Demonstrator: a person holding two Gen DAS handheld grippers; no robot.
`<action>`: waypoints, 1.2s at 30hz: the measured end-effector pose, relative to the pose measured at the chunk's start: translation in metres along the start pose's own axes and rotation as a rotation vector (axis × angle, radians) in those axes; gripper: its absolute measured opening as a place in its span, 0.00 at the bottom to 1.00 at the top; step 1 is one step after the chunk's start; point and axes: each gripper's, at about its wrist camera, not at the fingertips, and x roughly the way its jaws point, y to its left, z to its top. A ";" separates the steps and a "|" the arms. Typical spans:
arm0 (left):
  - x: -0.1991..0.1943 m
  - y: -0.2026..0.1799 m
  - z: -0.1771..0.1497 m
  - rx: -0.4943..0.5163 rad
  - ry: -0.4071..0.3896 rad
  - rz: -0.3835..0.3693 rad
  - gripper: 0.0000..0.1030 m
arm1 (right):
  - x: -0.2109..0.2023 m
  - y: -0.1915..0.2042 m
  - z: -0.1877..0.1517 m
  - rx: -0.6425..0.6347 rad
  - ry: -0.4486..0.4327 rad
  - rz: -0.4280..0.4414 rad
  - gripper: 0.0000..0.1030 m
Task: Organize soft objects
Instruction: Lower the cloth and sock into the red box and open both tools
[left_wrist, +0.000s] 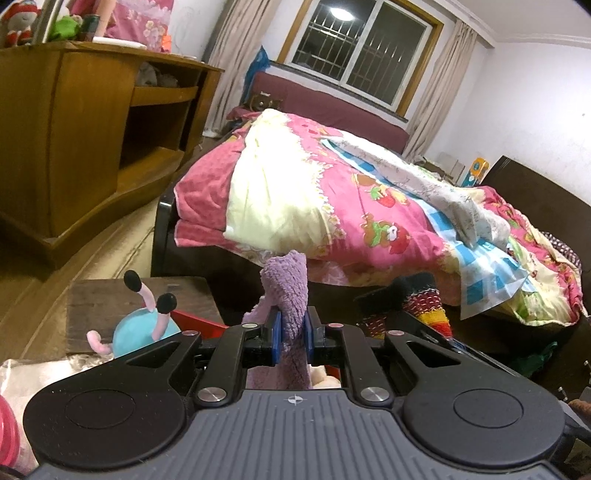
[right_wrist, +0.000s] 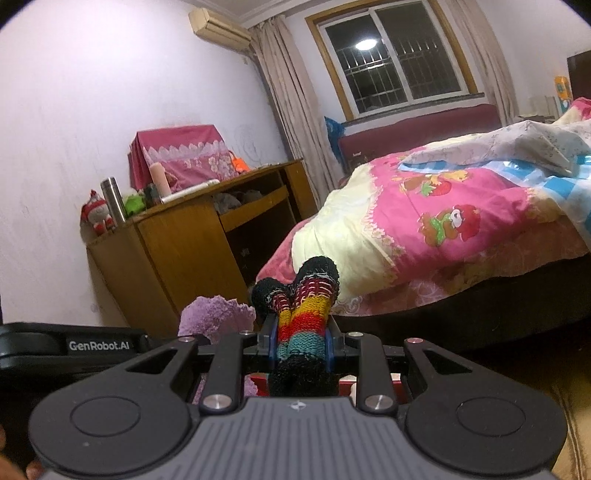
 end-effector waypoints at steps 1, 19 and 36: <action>0.003 0.000 0.000 0.003 0.003 0.003 0.09 | 0.004 0.000 -0.001 -0.006 0.005 -0.004 0.00; 0.063 0.014 -0.014 0.057 0.084 0.082 0.22 | 0.079 -0.017 -0.036 -0.081 0.242 -0.057 0.02; 0.038 0.002 -0.026 0.126 0.103 0.142 0.74 | 0.065 -0.016 -0.042 -0.063 0.300 -0.071 0.38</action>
